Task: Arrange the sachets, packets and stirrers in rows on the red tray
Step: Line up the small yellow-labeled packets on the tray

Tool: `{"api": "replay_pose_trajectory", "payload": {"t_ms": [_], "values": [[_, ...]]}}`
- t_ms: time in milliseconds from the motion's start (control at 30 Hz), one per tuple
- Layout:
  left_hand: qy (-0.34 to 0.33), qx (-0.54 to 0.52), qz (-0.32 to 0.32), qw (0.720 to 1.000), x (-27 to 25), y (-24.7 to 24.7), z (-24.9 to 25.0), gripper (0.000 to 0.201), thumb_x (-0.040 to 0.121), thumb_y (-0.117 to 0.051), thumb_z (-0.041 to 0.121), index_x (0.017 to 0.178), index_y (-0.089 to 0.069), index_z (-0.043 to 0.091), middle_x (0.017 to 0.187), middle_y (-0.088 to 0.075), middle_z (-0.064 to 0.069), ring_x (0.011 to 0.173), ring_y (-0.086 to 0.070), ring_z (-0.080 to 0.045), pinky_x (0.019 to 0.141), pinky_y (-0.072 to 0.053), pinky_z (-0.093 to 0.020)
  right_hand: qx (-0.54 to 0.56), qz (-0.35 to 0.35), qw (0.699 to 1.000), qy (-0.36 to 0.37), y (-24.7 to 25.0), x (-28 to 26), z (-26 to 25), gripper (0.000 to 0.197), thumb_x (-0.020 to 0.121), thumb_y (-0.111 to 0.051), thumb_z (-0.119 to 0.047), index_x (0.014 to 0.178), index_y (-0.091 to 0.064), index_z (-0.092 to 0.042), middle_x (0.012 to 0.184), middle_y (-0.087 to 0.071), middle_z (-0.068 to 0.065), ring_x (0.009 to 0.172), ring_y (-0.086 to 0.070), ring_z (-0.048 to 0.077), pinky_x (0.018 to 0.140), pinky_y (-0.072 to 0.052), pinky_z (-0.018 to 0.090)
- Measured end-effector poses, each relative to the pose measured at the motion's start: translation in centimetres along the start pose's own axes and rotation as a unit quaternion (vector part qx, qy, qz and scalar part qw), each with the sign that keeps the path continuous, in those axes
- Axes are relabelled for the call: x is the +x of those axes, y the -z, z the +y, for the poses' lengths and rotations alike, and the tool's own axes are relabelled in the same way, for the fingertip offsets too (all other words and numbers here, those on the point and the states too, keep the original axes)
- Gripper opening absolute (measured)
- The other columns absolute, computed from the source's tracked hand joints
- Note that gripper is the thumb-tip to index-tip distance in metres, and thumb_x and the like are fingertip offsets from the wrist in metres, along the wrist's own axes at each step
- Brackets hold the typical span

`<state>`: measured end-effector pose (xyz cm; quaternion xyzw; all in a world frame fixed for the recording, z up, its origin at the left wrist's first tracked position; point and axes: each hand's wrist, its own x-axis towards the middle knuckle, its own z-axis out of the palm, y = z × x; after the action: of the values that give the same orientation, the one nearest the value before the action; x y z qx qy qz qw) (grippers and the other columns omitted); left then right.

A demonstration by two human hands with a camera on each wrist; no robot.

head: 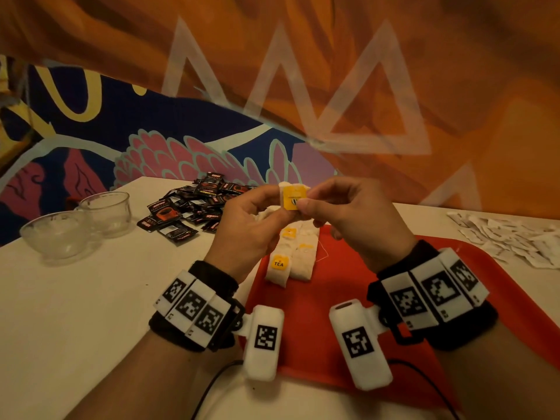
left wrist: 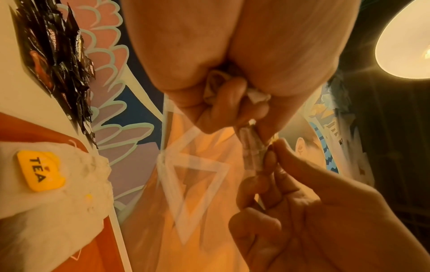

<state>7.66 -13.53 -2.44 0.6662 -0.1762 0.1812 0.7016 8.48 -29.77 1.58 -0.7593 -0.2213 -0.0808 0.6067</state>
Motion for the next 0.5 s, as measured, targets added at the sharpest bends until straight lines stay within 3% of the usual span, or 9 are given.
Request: {"api": "replay_pose_trajectory", "payload": {"t_ms": [100,167,233,300,367,500], "values": [[-0.002,-0.025,-0.029,0.999,-0.2,0.2,0.0,0.026,0.087,-0.064,0.010,0.104,-0.075,0.027,0.095,-0.073,0.001,0.044,-0.038,-0.012,0.041,-0.031,-0.022,-0.010,0.011,1.000,0.002,-0.3,0.0,0.3,0.007,0.082,-0.077,-0.013,0.079,-0.072,-0.010,0.076,-0.070,0.001,0.054,-0.059,-0.003,0.050,-0.043,0.009],[-0.004,-0.036,-0.034,0.999,-0.3,0.2,0.1,0.024,0.092,-0.058,0.008,0.107,-0.073,0.021,0.088,-0.071,0.004,0.042,-0.041,-0.008,0.040,-0.032,-0.021,-0.028,0.024,0.999,0.007,-0.2,0.2,0.7,0.008,0.081,-0.078,-0.015,0.079,-0.072,-0.011,0.080,-0.073,0.005,0.070,-0.068,0.007,0.065,-0.055,0.022],[-0.007,-0.032,-0.032,0.999,-0.4,0.0,0.3,0.017,0.096,-0.059,0.014,0.108,-0.071,0.019,0.079,-0.068,0.009,0.045,-0.044,-0.006,0.041,-0.033,-0.021,-0.046,0.033,0.998,0.010,-0.2,0.3,1.0,0.008,0.081,-0.079,-0.018,0.078,-0.072,-0.014,0.082,-0.073,0.006,0.082,-0.071,0.020,0.080,-0.059,0.039],[-0.006,-0.019,-0.018,1.000,-0.4,-0.2,0.5,0.016,0.094,-0.062,0.024,0.106,-0.070,0.018,0.076,-0.067,0.011,0.049,-0.049,-0.002,0.043,-0.035,-0.018,-0.059,0.035,0.998,0.018,-0.3,0.3,1.1,0.009,0.081,-0.078,-0.018,0.076,-0.071,-0.016,0.081,-0.073,0.005,0.083,-0.070,0.023,0.083,-0.058,0.046],[-0.008,0.005,0.010,1.000,-0.2,-0.4,0.4,0.018,0.090,-0.063,0.022,0.105,-0.069,0.013,0.079,-0.068,0.012,0.054,-0.055,0.002,0.048,-0.039,-0.010,-0.069,0.039,0.996,0.026,-0.4,0.3,1.2,0.010,0.082,-0.078,-0.019,0.076,-0.070,-0.019,0.081,-0.072,0.002,0.082,-0.069,0.021,0.081,-0.058,0.045],[-0.012,0.028,0.039,0.999,-0.1,-0.5,0.5,0.009,0.095,-0.060,0.005,0.103,-0.063,0.005,0.079,-0.065,0.006,0.051,-0.056,0.004,0.047,-0.040,-0.008,-0.066,0.026,0.997,0.010,-0.5,0.4,1.5,0.011,0.083,-0.077,-0.025,0.086,-0.066,-0.024,0.090,-0.072,-0.004,0.086,-0.069,0.014,0.069,-0.052,0.031]]}}
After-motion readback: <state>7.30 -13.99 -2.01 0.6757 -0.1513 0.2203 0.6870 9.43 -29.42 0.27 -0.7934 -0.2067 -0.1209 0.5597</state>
